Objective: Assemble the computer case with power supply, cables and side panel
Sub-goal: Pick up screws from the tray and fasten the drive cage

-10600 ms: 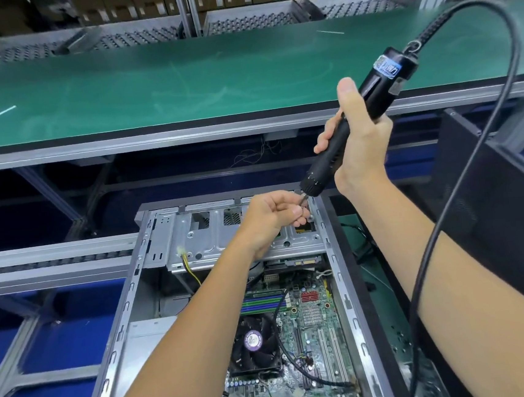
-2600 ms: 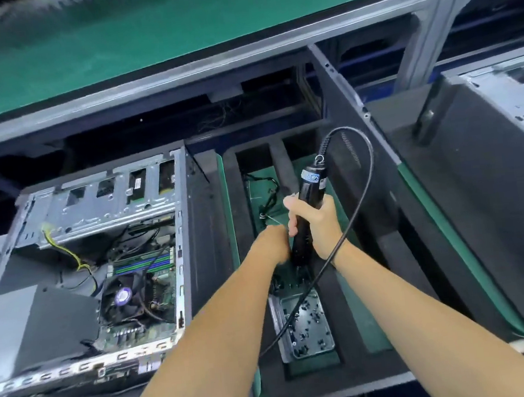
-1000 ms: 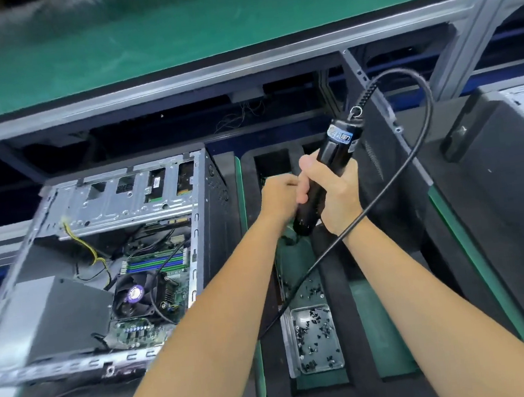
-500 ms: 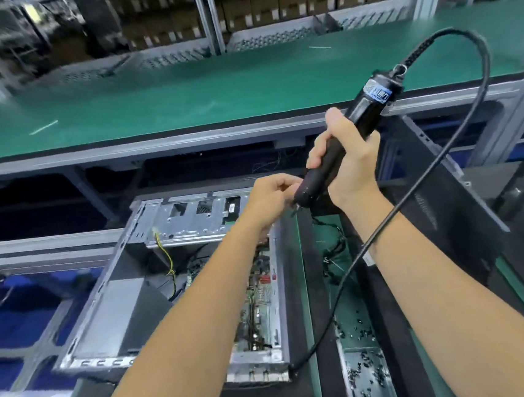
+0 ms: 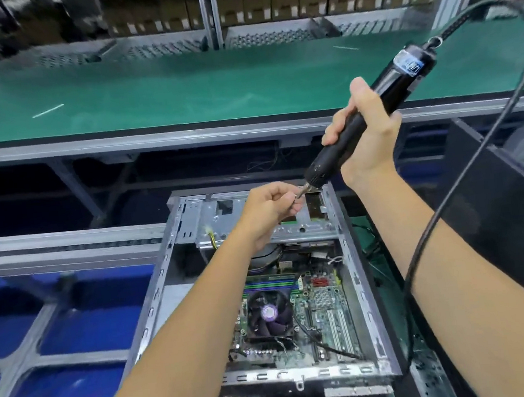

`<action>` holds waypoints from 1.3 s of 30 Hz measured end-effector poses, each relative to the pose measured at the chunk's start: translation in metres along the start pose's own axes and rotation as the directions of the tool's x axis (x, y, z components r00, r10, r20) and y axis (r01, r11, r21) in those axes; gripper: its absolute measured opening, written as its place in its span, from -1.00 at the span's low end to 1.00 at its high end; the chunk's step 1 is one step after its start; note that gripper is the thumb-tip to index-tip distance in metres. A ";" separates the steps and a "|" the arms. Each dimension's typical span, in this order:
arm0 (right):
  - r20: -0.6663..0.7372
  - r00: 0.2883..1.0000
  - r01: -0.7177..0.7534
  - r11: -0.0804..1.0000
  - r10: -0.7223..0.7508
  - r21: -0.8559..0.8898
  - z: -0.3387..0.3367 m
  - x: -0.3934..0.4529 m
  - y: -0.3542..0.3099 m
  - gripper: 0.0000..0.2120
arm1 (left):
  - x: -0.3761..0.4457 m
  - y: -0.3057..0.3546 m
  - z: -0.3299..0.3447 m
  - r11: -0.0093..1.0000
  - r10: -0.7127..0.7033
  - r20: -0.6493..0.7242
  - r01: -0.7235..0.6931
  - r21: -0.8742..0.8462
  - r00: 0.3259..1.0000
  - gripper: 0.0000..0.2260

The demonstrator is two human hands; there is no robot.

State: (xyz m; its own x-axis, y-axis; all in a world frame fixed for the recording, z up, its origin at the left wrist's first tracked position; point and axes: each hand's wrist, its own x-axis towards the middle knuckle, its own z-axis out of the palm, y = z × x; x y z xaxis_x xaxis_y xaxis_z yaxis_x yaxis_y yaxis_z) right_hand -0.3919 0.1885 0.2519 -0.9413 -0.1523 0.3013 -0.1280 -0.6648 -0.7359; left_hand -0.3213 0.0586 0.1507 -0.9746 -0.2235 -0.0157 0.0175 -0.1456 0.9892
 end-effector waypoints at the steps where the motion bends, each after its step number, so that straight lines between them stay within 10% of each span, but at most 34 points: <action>1: -0.001 1.000 -0.002 1.000 0.002 -0.009 0.002 0.000 0.002 -0.69 | 0.000 -0.003 -0.003 1.000 -0.002 0.002 0.002 -0.003 1.000 -0.78; 39: 0.036 0.991 -0.127 0.987 0.131 -0.098 -0.028 0.013 0.023 -0.71 | 0.009 -0.041 0.006 1.000 -0.027 0.049 0.028 -0.002 0.998 -0.73</action>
State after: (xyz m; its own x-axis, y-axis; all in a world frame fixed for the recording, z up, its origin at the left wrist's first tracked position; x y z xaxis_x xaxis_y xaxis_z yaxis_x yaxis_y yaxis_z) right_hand -0.4155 0.1915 0.2218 -0.9381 -0.2643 0.2240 -0.0375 -0.5654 -0.8240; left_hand -0.3317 0.0686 0.1110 -0.9845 -0.1717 -0.0356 -0.0090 -0.1535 0.9881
